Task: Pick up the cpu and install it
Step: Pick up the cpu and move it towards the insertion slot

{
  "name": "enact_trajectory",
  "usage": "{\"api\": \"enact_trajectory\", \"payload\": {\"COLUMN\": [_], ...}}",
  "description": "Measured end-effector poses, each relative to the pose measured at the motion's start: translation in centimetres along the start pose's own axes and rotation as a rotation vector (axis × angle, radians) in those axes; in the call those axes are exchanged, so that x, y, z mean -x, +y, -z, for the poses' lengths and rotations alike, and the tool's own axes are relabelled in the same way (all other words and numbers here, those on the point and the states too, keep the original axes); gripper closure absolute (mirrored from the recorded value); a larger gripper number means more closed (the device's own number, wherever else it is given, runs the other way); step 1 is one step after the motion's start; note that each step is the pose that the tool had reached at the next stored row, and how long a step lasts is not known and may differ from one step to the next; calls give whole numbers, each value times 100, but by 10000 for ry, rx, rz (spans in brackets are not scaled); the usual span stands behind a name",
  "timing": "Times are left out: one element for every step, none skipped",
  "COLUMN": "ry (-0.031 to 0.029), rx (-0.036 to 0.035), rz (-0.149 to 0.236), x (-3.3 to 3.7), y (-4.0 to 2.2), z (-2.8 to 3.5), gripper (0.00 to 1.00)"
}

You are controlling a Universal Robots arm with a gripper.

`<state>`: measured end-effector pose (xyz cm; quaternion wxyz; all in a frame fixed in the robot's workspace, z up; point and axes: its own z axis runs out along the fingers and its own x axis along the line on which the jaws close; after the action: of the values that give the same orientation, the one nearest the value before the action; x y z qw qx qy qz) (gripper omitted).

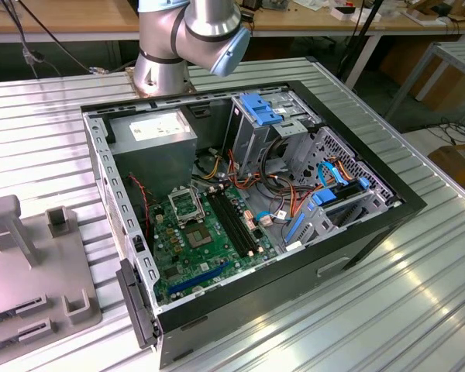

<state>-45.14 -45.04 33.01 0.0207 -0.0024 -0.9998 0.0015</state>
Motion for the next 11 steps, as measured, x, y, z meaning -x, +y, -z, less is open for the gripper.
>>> {"api": "enact_trajectory", "payload": {"ry": [-1,0,0,0,0,0,0,0,0,0,1], "rx": [0,0,0,0,0,0,0,0,0,0,-1], "rz": [0,0,0,0,0,0,0,0,0,0,0], "x": [0,0,0,0,0,-1,-1,-1,-1,-1,-1], "y": [0,0,0,0,0,0,0,0,0,0,0], "z": [1,3,4,7,8,13,18,20,21,23,24], "gripper": [53,53,53,53,53,53,53,53,53,53,53]}}
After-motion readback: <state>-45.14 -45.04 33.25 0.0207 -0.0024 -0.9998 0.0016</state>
